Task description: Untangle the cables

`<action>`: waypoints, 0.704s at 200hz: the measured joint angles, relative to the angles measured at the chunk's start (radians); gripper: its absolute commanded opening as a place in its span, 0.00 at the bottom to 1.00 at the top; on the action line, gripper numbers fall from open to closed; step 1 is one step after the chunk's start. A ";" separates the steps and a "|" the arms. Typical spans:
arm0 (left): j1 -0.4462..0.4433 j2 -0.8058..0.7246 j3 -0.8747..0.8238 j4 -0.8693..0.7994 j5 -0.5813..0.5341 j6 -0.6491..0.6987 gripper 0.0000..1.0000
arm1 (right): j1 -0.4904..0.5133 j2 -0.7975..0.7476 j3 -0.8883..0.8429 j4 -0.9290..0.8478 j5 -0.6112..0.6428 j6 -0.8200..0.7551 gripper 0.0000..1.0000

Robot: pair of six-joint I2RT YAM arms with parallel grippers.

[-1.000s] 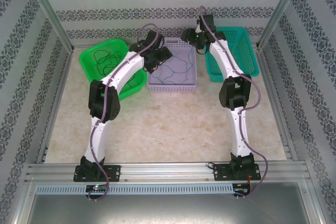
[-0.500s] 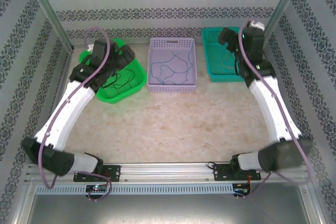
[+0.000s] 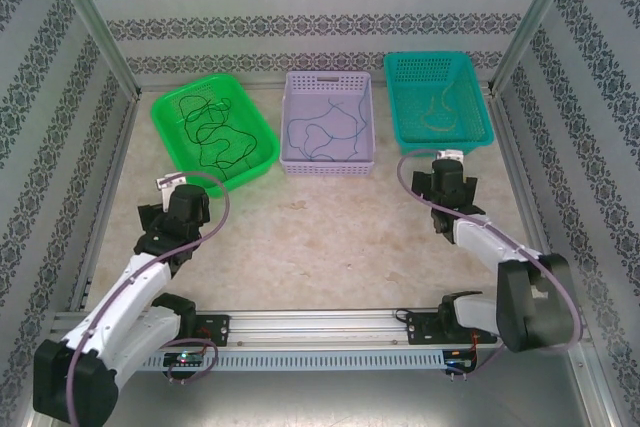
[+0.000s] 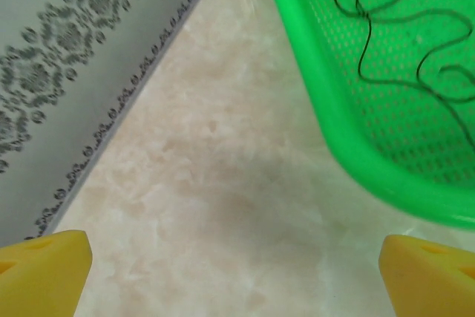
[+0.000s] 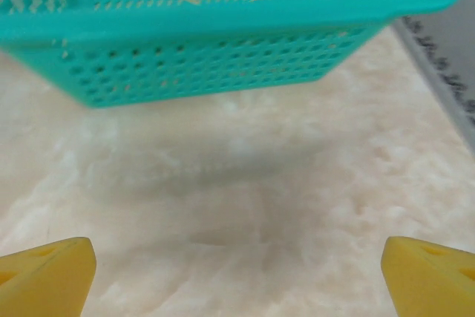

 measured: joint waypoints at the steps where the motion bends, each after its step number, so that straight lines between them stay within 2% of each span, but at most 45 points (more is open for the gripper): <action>1: 0.002 0.002 -0.003 0.006 0.003 0.002 1.00 | 0.000 0.002 -0.002 0.006 -0.003 -0.003 0.98; 41: 0.134 0.223 -0.103 0.381 0.164 0.015 0.99 | -0.006 0.158 -0.020 0.276 -0.145 -0.116 0.98; 76: 0.180 0.459 -0.098 0.634 0.288 0.012 0.99 | -0.116 0.202 -0.092 0.523 -0.264 -0.109 0.98; 104: 0.197 0.504 -0.096 0.774 0.366 0.059 0.99 | -0.124 0.231 -0.105 0.567 -0.301 -0.108 0.98; 117: 0.199 0.523 -0.127 0.919 0.376 0.077 1.00 | -0.115 0.231 -0.105 0.592 -0.295 -0.108 0.98; 126: 0.205 0.570 -0.150 1.030 0.397 0.087 1.00 | -0.109 0.231 -0.105 0.604 -0.289 -0.109 0.98; 141: 0.214 0.652 -0.152 1.091 0.434 0.109 1.00 | -0.099 0.231 -0.105 0.616 -0.285 -0.109 0.98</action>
